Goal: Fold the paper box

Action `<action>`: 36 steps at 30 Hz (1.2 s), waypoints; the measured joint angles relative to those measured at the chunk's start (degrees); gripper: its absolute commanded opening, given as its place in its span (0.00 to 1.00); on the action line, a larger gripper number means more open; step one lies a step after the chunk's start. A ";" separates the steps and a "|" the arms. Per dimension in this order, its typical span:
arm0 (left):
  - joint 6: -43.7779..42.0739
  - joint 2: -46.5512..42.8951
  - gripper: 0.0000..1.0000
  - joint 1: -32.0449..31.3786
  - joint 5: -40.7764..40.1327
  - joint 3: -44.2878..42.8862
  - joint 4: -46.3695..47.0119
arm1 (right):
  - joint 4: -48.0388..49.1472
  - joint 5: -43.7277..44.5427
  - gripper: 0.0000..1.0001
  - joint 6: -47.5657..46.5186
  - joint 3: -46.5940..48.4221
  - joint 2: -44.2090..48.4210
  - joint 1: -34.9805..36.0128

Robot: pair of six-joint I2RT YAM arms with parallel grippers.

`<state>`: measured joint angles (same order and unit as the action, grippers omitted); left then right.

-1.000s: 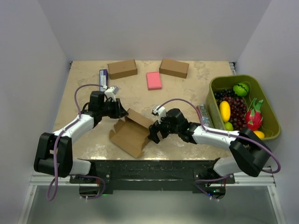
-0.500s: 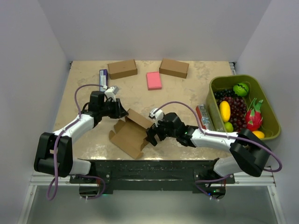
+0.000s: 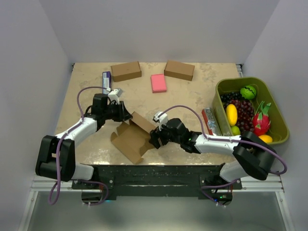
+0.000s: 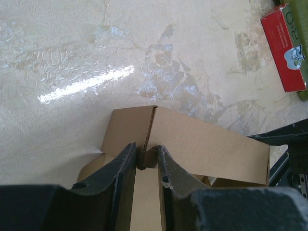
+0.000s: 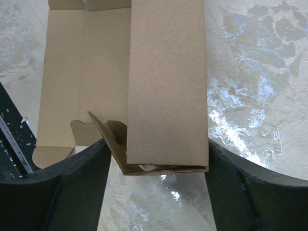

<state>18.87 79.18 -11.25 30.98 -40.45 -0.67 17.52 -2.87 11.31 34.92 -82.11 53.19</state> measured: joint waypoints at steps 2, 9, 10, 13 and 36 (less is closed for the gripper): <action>-0.02 0.04 0.27 0.02 -0.02 0.00 0.11 | 0.35 0.46 0.61 0.31 -0.13 -0.07 0.00; 0.00 0.11 0.33 0.24 -0.07 0.00 0.26 | 0.52 1.31 0.54 0.92 -0.24 -0.07 0.00; -0.02 0.11 0.37 0.24 -0.11 0.00 0.26 | 0.52 1.62 0.53 0.94 -0.24 -0.07 0.00; -0.17 -0.39 0.63 0.24 -1.14 0.00 -0.31 | 0.59 2.19 0.53 1.14 -0.22 -0.02 0.02; 15.13 -30.99 0.59 -30.58 -29.07 22.10 2.95 | 0.72 3.85 0.52 -2.84 0.55 0.00 0.00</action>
<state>34.00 48.18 -41.82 1.91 -18.35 2.28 18.24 0.97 8.47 35.46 -82.11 53.19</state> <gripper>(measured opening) 0.549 0.566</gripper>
